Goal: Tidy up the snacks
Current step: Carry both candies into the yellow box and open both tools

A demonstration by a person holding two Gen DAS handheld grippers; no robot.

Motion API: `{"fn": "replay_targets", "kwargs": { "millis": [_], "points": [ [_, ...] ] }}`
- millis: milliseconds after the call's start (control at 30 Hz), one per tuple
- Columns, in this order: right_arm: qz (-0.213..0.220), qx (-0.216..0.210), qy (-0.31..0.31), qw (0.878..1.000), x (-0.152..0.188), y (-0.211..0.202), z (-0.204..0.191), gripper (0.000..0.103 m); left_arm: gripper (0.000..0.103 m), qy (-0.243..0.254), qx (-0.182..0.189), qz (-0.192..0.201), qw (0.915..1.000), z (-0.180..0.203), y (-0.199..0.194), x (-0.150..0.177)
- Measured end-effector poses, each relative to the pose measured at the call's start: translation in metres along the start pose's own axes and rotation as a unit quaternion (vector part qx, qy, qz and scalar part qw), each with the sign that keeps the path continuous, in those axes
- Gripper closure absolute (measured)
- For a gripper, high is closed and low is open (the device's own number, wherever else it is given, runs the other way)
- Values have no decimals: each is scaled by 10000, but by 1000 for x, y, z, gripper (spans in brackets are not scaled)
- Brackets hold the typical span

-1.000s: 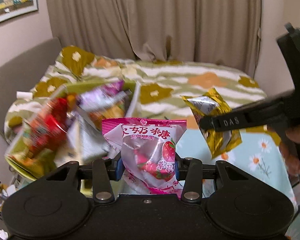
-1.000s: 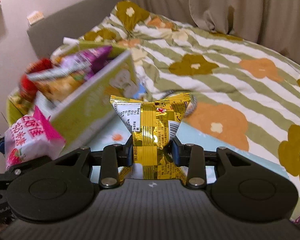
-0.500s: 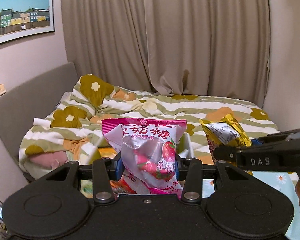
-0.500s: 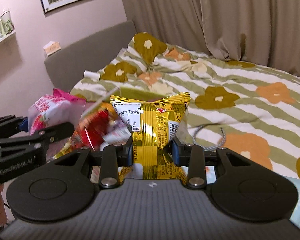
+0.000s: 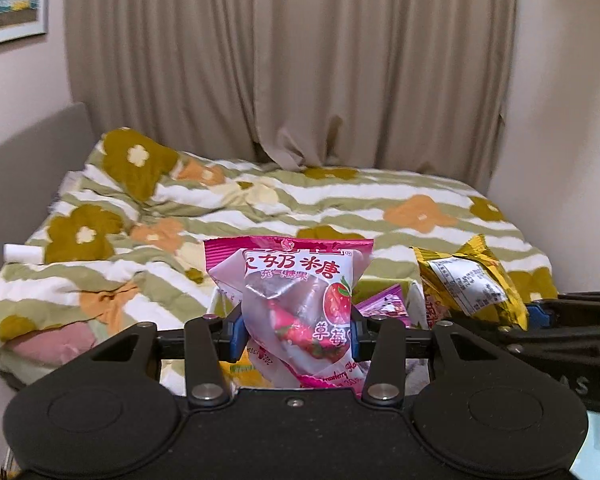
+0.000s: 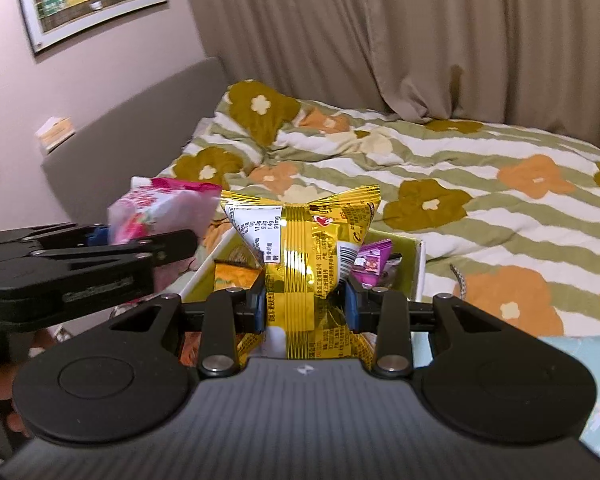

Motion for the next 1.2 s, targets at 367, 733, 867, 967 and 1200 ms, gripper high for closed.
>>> {"fn": "replay_targets", "kwargs": {
  "millis": [367,733,867,967,1200],
  "points": [
    [-220,300,294,9989,10,22,-5,53,10,124,238,-230,9994,-9,17,18],
    [-158,125,104,9997,2,12,-6,52,3,-163,-176,-57,9997,-19,-29,33],
    [-134,91,-2,9999,-4,17,-11,50,1,-139,-268,-31,9995,-21,-38,35],
    [-140,145,-18,9998,-3,24,-13,44,1,-159,-290,-62,9994,-25,-38,38],
    [35,200,237,9995,6,28,-11,0,1,-191,-180,-186,9995,-33,-31,55]
  ]
}}
Point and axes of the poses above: each gripper's, at about its wrist camera, not at the fingertips, and y roughly the way its jaws point, z to its right, x to its underside, the point moved 6 cm from there along y, roughly the way its jaws point, and after that the axes turned 4 degrees about y, right-handed, at the moved point
